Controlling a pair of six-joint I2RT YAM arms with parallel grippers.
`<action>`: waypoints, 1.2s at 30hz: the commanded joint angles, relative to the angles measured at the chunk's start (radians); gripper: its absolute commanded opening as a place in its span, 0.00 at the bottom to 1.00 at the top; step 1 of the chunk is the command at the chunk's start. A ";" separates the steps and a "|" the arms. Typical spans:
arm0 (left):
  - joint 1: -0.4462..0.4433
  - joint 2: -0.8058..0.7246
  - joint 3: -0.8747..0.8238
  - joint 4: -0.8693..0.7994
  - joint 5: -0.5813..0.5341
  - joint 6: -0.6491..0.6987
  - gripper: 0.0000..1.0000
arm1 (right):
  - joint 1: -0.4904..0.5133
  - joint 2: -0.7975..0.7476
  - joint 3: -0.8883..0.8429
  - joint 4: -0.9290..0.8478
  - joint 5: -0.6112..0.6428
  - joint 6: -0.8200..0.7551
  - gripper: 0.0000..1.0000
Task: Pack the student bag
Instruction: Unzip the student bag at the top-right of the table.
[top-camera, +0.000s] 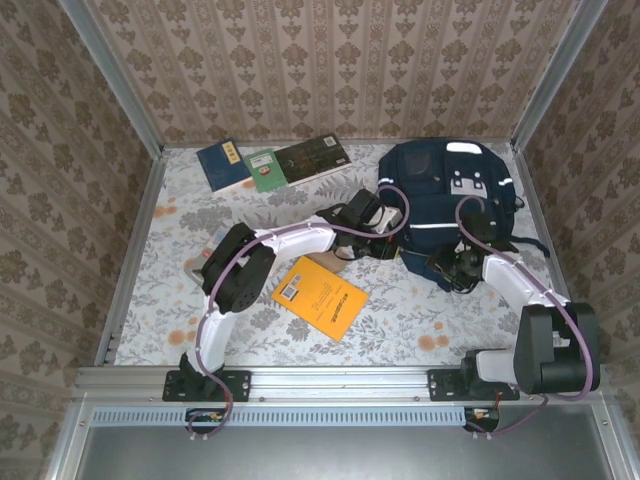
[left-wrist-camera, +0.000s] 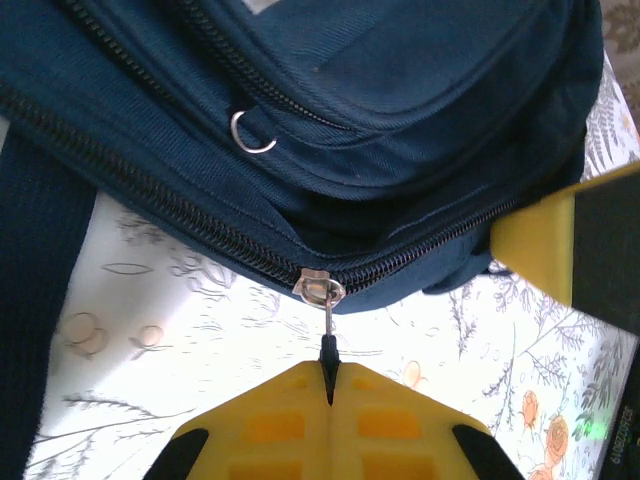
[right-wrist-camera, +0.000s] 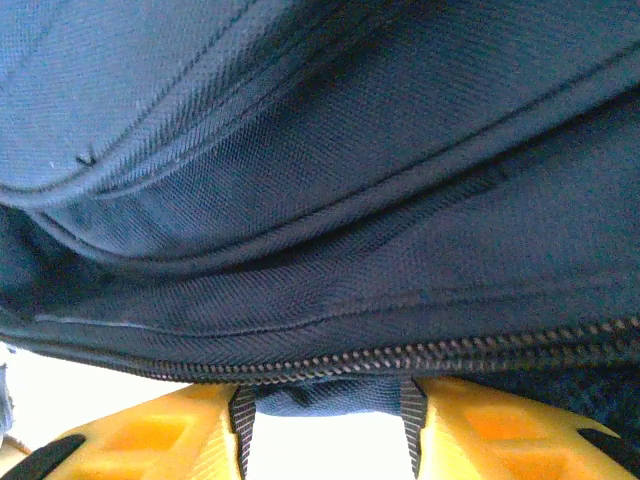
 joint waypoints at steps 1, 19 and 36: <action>-0.009 -0.043 -0.008 -0.049 -0.005 0.069 0.00 | -0.003 -0.041 0.026 -0.005 0.002 -0.025 0.47; -0.026 -0.073 -0.045 -0.048 -0.036 0.120 0.00 | 0.097 -0.018 0.139 0.009 0.025 -0.023 0.47; -0.086 -0.073 -0.042 -0.034 -0.059 0.137 0.00 | 0.016 0.156 0.131 0.155 -0.016 0.318 0.48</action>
